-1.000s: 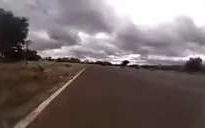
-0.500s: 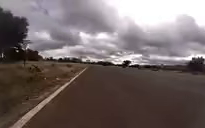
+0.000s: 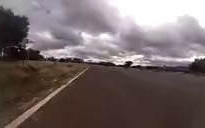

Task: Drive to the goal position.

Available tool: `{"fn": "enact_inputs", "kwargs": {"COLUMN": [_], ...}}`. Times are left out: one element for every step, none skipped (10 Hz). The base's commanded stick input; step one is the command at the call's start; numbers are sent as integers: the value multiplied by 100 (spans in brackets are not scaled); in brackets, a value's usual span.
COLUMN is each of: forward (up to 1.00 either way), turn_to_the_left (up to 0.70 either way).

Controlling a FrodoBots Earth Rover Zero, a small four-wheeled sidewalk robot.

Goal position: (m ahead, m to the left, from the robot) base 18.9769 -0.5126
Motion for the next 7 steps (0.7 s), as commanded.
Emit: {"fn": "enact_inputs", "kwargs": {"forward": [85, 85, 85, 85, 85, 85, 85], "turn_to_the_left": [4, 4, 4, 4, 4, 4, 4]}}
